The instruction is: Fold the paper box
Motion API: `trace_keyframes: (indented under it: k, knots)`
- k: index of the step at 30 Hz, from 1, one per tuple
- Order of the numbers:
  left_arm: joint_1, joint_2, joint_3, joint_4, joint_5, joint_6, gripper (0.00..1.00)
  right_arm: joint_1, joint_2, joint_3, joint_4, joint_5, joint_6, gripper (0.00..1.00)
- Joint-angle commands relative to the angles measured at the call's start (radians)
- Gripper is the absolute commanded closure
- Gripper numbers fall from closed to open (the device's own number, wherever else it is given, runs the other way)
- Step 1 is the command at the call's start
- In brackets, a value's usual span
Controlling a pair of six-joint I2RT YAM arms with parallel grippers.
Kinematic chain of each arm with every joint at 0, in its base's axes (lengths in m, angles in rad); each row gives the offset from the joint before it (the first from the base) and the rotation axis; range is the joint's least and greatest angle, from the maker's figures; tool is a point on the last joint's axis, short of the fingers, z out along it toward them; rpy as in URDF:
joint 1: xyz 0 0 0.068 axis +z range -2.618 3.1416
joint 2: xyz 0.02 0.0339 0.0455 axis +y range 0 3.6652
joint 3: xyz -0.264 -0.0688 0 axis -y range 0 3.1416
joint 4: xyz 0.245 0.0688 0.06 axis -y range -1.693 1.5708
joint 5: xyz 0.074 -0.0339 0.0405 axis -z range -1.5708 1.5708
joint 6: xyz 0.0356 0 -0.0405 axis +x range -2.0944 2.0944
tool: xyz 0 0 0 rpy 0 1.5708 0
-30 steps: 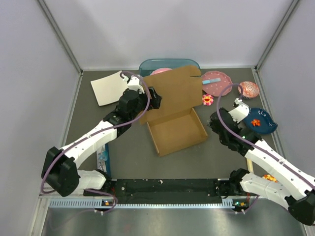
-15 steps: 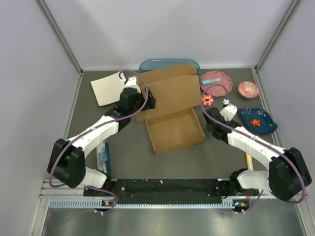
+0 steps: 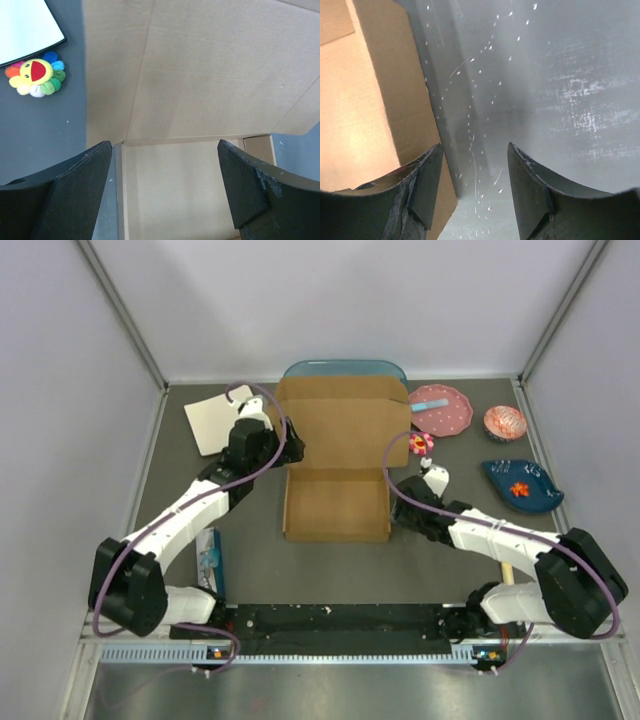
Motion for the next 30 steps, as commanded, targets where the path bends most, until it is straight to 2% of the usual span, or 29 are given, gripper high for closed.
trace_keyframes:
  k: [1,9,12,15,17,20,25,30]
  knots:
    - [0.008,-0.109,-0.023,-0.004,-0.01,0.001,0.08,0.021,-0.007,-0.005,0.021,0.05,0.012,0.43]
    - [0.008,-0.253,-0.113,0.013,0.077,-0.028,0.09,-0.214,-0.217,0.025,-0.019,0.04,-0.059,0.37]
    - [0.006,-0.299,-0.182,0.03,0.097,-0.067,0.1,-0.275,-0.243,0.087,-0.04,0.046,-0.093,0.36]
    - [0.006,-0.348,-0.259,0.033,0.055,-0.079,0.11,-0.342,-0.242,0.13,-0.047,0.028,-0.112,0.36]
    - [0.006,-0.382,-0.312,0.03,0.029,-0.101,0.11,-0.385,-0.211,0.139,-0.022,0.011,-0.107,0.37]
    - [0.006,-0.443,-0.382,0.01,-0.013,-0.16,0.11,-0.487,-0.119,0.141,0.061,-0.13,-0.1,0.35]
    - [0.005,-0.59,-0.475,-0.018,-0.011,-0.226,0.11,-0.508,0.118,0.281,0.121,-0.144,-0.109,0.27]
    - [0.005,-0.685,-0.5,-0.099,-0.013,-0.229,0.11,-0.514,0.269,0.372,0.188,-0.212,-0.089,0.25]
